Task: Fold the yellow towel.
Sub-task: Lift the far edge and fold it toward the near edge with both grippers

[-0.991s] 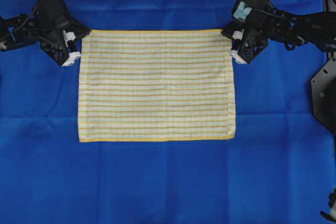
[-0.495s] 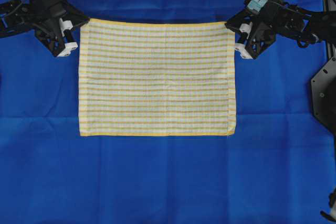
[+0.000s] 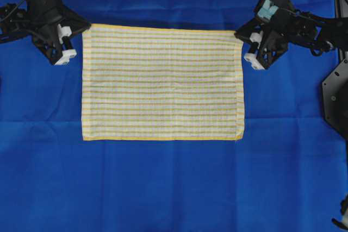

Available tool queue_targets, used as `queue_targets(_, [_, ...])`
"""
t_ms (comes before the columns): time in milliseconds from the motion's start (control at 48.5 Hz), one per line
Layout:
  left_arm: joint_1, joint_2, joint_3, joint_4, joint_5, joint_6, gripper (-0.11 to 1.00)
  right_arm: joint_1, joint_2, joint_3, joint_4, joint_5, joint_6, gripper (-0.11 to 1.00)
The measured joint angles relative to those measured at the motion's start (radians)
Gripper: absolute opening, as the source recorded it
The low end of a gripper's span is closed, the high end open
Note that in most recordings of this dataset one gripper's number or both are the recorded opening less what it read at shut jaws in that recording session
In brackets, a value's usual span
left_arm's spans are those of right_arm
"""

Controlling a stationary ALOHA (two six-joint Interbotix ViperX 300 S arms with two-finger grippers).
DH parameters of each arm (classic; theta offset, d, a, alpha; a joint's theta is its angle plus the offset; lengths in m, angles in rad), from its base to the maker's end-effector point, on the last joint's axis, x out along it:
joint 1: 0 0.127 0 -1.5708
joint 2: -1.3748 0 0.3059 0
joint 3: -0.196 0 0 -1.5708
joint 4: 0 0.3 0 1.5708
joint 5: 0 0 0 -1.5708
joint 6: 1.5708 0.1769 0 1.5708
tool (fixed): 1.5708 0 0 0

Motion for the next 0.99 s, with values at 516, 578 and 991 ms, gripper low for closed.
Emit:
queue_targets(516, [-0.336, -0.137, 0.101, -0.003, 0.002, -0.229, 0.01, 0.290, -0.146, 0.063, 0.152, 0.041, 0.005, 0.04])
queue_targets(578, [-0.387, -0.144, 0.104, -0.003, 0.002, -0.249, 0.01, 0.324, -0.146, 0.063, 0.167, 0.041, 0.006, 0.04])
queue_targets(991, [-0.611, -0.127, 0.103, -0.003, -0.008, -0.318, 0.01, 0.525, -0.138, 0.064, 0.245, 0.041, 0.005, 0.04])
